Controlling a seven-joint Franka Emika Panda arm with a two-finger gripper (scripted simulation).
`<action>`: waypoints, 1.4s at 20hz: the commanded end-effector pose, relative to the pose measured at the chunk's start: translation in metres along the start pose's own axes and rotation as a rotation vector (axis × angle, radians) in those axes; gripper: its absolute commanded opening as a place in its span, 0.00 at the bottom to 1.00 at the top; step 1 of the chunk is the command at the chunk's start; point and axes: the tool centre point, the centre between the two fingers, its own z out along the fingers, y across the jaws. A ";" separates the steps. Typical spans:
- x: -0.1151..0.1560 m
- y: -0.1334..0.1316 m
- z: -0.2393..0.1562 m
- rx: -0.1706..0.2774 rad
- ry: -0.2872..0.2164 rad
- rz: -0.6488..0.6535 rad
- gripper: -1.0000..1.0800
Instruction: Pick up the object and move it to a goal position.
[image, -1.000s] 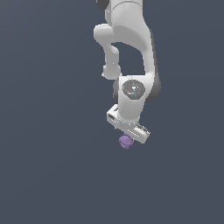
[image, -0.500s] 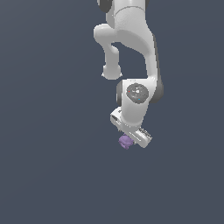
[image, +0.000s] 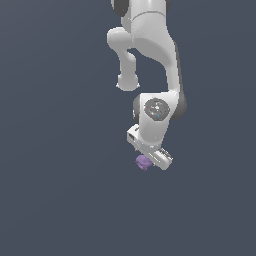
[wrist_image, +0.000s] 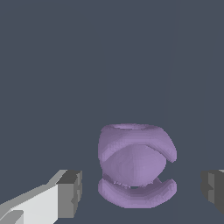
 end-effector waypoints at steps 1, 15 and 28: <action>0.000 0.001 0.011 -0.001 -0.001 0.001 0.96; 0.000 0.000 0.041 -0.001 -0.001 0.004 0.00; 0.008 0.012 0.036 -0.001 -0.001 0.004 0.00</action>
